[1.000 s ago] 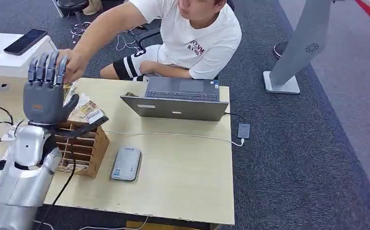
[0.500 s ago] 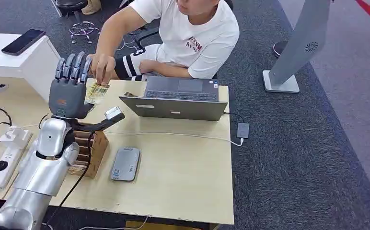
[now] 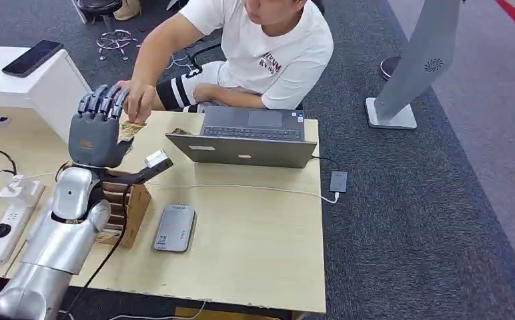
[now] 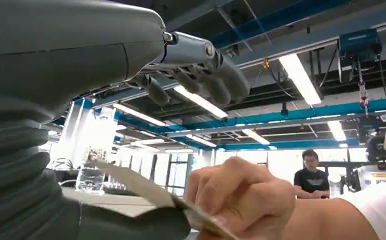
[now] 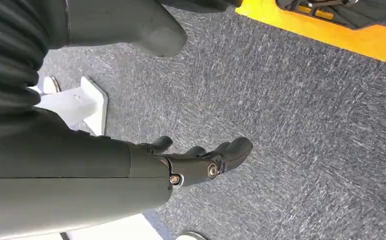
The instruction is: Pass the card to the sensor for recognition and then transmit it.
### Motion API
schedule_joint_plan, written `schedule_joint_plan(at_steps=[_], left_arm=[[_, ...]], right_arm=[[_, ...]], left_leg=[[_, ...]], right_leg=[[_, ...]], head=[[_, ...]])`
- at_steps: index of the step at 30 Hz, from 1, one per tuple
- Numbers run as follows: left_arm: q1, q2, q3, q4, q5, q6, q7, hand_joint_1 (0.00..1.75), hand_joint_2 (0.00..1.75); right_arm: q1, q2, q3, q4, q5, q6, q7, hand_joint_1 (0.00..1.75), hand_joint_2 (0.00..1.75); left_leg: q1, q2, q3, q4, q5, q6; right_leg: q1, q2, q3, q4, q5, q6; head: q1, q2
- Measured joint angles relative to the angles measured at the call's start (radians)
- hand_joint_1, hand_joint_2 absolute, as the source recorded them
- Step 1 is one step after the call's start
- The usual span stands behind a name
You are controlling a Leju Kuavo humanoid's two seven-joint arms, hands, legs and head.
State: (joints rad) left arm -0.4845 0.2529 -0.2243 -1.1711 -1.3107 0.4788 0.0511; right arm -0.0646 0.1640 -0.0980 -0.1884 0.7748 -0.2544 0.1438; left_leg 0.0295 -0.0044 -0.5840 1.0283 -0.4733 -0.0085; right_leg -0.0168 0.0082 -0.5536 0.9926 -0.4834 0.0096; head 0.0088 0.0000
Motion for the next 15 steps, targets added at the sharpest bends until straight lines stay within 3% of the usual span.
schedule_joint_plan(at_steps=[15], left_arm=[[0.048,0.011,0.0,0.001,0.039,0.014,-0.019,1.75,1.75]], right_arm=[[0.001,0.0,0.012,0.0,0.016,0.0,0.002,0.0,1.75]], left_leg=[[0.0,0.0,0.0,0.0,0.0,0.0]], right_leg=[[0.0,0.0,0.0,0.0,0.0,0.0]], head=[[0.0,0.0]])
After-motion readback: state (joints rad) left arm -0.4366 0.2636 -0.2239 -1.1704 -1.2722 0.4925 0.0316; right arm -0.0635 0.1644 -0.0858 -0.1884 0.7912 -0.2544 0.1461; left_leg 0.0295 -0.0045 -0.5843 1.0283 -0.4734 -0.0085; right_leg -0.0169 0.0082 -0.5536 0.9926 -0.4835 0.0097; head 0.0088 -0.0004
